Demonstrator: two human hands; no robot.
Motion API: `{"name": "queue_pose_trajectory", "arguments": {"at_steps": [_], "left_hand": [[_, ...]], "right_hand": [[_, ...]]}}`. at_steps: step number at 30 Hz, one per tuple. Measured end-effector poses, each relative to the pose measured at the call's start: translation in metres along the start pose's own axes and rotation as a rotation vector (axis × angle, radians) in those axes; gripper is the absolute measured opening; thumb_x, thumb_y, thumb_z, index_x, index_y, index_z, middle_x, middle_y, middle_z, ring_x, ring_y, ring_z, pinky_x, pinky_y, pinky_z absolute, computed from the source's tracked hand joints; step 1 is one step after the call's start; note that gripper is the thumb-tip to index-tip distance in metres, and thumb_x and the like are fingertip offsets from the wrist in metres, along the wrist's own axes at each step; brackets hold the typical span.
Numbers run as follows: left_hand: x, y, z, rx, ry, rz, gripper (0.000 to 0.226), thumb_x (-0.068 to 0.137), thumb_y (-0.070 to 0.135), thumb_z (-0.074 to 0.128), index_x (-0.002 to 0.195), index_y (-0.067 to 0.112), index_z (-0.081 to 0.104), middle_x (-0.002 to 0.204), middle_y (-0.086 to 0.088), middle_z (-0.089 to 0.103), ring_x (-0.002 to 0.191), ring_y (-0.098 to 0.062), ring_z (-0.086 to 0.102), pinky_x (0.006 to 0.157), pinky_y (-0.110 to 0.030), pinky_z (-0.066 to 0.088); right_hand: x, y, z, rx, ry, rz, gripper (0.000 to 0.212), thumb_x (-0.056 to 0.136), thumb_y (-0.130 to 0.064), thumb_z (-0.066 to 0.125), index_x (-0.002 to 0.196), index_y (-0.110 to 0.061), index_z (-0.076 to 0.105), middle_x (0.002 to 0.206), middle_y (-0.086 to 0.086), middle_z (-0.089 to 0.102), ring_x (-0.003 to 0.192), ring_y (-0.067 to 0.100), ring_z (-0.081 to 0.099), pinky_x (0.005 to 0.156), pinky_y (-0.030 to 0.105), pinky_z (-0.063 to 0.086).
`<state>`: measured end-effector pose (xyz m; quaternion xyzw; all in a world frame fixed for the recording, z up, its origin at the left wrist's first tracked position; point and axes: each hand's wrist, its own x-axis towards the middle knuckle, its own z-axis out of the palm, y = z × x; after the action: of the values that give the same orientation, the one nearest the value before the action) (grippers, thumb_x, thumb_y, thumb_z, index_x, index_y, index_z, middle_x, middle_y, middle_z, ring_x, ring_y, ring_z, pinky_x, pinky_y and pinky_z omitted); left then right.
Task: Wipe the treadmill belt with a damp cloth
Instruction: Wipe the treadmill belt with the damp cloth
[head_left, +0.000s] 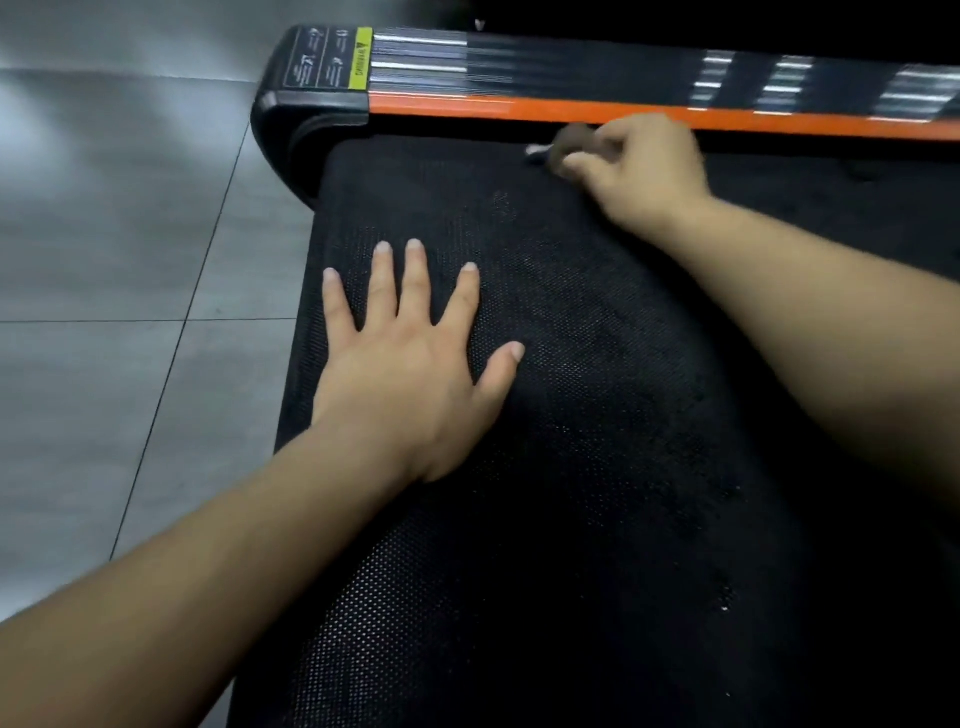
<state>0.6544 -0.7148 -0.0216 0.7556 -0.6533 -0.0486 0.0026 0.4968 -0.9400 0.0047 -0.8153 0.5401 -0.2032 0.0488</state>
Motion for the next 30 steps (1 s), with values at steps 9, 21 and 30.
{"name": "queue_pose_trajectory", "arguments": {"at_steps": [9,21,30], "left_hand": [[0.000,-0.001,-0.002,-0.032,0.028,0.084,0.080,0.092,0.072,0.000,0.163,0.034,0.001,0.172,-0.010,-0.005,0.157,-0.027,-0.014,0.125,-0.053,-0.009],[0.000,0.001,-0.002,-0.021,0.011,0.064,0.081,0.091,0.073,0.001,0.163,0.035,0.000,0.172,-0.008,-0.006,0.157,-0.025,-0.014,0.126,-0.050,-0.010],[0.002,0.000,-0.002,-0.014,0.010,0.065,0.081,0.091,0.074,0.001,0.163,0.036,0.001,0.172,-0.008,-0.006,0.157,-0.025,-0.013,0.126,-0.051,-0.010]], "right_hand": [[-0.025,-0.005,-0.003,0.034,-0.073,-0.161,0.031,0.088,-0.051,0.063,0.096,-0.023,0.073,0.084,-0.005,0.060,0.083,0.017,0.054,0.071,0.029,0.039],[-0.046,0.020,-0.016,0.010,-0.046,-0.159,0.035,0.086,-0.050,0.063,0.097,-0.018,0.074,0.088,0.003,0.068,0.087,0.024,0.062,0.074,0.034,0.046],[-0.119,0.002,-0.029,0.134,-0.150,-0.270,0.029,0.089,-0.048,0.062,0.090,-0.021,0.073,0.082,0.002,0.058,0.076,0.024,0.057,0.067,0.036,0.043]]}}
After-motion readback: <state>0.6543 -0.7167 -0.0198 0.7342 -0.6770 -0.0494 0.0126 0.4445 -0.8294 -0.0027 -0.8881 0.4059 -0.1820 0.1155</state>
